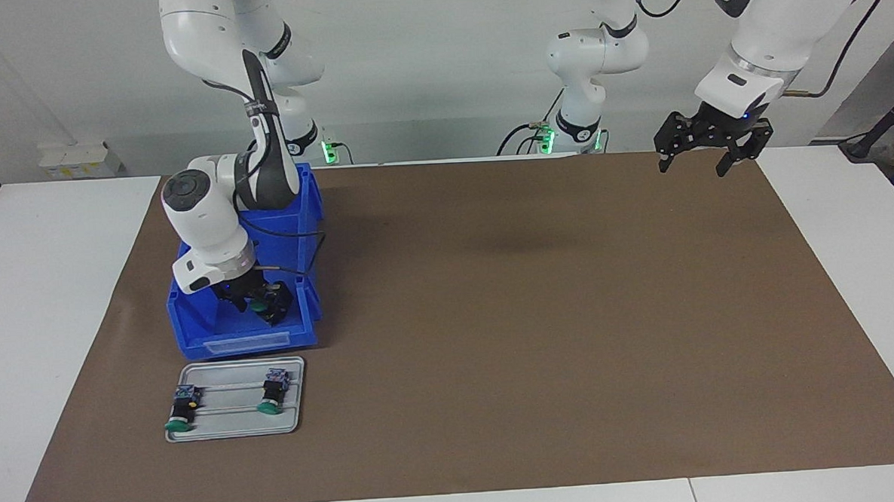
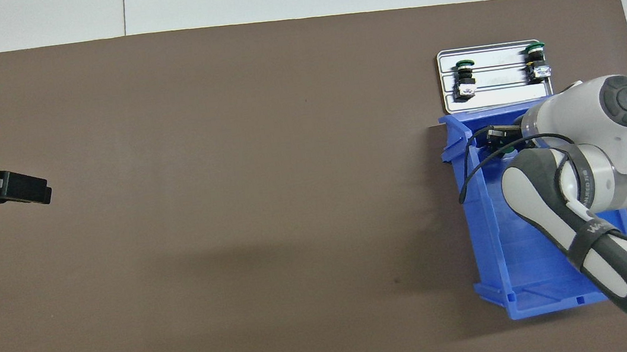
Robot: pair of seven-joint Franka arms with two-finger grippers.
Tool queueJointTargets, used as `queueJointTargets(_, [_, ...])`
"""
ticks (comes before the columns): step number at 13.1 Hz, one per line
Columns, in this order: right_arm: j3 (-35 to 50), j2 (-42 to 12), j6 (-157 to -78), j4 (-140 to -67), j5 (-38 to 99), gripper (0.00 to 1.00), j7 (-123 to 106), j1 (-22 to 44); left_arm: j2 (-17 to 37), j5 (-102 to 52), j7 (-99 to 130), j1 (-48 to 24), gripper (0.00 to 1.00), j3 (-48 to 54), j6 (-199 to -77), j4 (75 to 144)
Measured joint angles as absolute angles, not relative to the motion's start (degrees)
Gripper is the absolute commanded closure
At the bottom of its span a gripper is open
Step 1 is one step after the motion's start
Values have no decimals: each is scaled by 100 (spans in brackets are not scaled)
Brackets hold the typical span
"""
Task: Place and press button with both arms
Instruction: 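Lower the part into the blue bin and open the right gripper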
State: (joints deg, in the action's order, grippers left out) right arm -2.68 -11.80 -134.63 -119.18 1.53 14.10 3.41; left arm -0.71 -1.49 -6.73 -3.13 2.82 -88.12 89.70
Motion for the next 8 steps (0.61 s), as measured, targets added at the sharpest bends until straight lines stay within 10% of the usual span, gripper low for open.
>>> queueJointTargets(8, [-274, -856, -10940, -10059, 63, 7, 1410, 340, -71, -149, -673, -313, 0, 281, -8812, 8969])
